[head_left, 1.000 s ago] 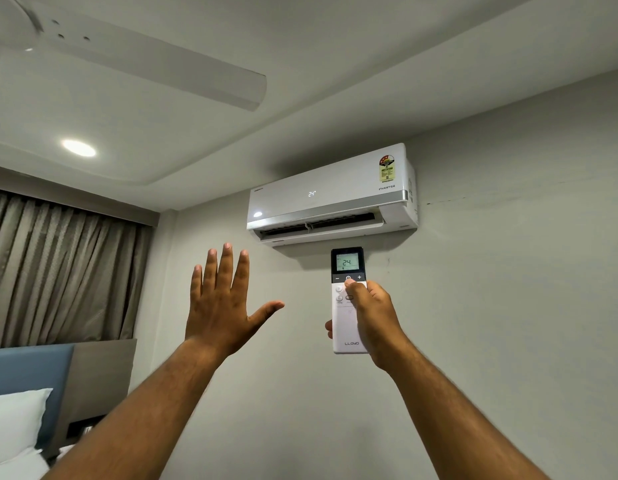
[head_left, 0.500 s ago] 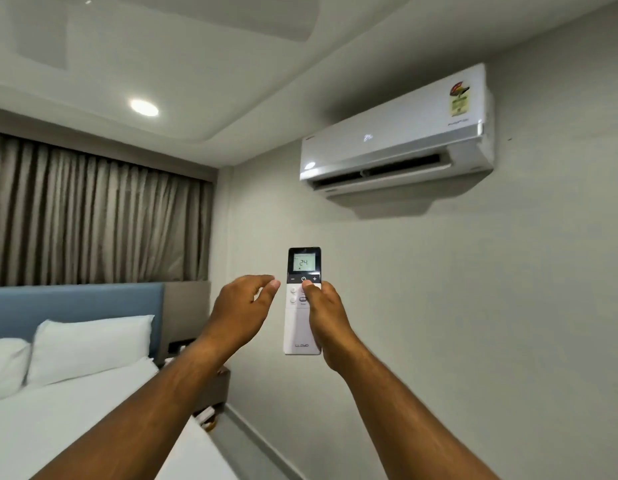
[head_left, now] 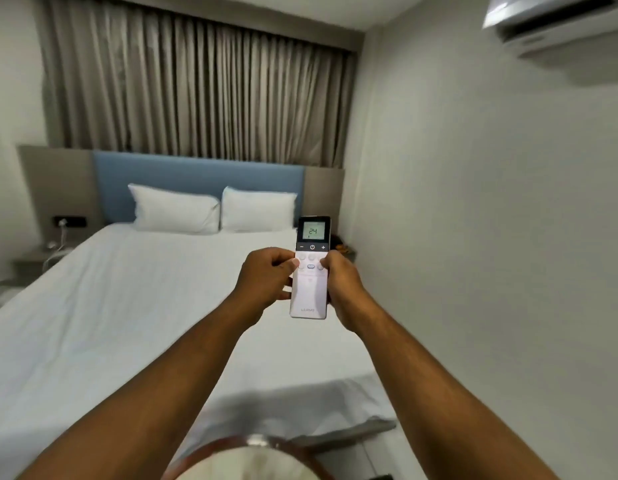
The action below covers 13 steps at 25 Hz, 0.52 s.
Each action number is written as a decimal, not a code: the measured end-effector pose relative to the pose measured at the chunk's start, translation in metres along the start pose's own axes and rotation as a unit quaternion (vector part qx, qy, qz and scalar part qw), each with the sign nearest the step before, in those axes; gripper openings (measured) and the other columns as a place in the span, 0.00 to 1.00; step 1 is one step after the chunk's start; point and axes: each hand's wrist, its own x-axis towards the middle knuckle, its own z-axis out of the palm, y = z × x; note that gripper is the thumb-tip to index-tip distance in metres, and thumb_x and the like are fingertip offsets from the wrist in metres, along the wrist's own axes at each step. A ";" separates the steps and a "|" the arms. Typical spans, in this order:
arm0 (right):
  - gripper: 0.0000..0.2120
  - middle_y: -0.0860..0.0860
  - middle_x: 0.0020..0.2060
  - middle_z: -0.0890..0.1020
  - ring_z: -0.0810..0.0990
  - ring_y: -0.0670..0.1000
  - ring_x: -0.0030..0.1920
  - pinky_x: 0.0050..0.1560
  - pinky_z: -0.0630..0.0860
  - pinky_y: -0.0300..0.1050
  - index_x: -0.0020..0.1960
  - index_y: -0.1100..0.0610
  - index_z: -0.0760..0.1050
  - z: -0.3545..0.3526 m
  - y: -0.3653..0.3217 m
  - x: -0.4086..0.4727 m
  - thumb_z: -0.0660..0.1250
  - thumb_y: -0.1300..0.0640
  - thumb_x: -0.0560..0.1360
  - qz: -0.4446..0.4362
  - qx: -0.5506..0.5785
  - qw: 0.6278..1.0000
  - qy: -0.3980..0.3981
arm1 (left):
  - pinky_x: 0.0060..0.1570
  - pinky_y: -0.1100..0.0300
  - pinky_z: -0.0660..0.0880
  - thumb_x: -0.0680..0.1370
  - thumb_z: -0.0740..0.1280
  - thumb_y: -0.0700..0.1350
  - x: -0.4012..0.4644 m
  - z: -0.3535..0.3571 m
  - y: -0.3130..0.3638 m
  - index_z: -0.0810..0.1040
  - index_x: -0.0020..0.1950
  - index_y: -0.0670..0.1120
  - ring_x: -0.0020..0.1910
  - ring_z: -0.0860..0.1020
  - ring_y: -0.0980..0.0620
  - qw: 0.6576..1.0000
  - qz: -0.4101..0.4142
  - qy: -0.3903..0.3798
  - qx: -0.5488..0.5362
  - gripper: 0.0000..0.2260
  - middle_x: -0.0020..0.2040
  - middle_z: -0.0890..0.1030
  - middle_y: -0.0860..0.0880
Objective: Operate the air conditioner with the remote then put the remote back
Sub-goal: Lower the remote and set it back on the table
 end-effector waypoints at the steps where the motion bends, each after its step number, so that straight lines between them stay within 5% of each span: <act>1: 0.16 0.56 0.47 0.85 0.83 0.58 0.46 0.45 0.76 0.50 0.50 0.56 0.78 0.010 0.018 0.000 0.52 0.59 0.74 0.015 -0.012 1.000 -0.018 | 0.31 0.59 0.78 0.78 0.65 0.41 -0.005 -0.010 -0.018 0.81 0.49 0.44 0.37 0.82 0.49 1.000 -0.025 0.009 0.002 0.05 0.45 0.84 0.46; 4: 0.20 0.59 0.54 0.84 0.84 0.61 0.53 0.49 0.79 0.55 0.60 0.58 0.76 0.040 0.088 -0.005 0.51 0.60 0.74 0.084 -0.052 0.992 -0.078 | 0.26 0.64 0.76 0.78 0.65 0.41 -0.029 -0.036 -0.083 0.80 0.48 0.44 0.35 0.82 0.52 0.992 -0.116 0.039 0.015 0.04 0.45 0.84 0.47; 10: 0.14 0.52 0.47 0.86 0.84 0.47 0.37 0.29 0.77 0.38 0.50 0.51 0.82 0.069 0.245 -0.044 0.59 0.63 0.78 0.213 -0.085 0.968 -0.102 | 0.35 0.53 0.82 0.77 0.65 0.40 -0.104 -0.051 -0.236 0.80 0.47 0.42 0.42 0.84 0.45 0.948 -0.307 0.082 -0.025 0.04 0.46 0.84 0.44; 13: 0.14 0.54 0.53 0.85 0.84 0.51 0.44 0.35 0.79 0.43 0.60 0.55 0.80 0.068 0.325 -0.068 0.61 0.63 0.79 0.273 -0.115 0.949 -0.109 | 0.29 0.61 0.78 0.78 0.64 0.40 -0.148 -0.041 -0.303 0.80 0.45 0.45 0.39 0.83 0.50 0.924 -0.372 0.088 -0.018 0.05 0.45 0.84 0.49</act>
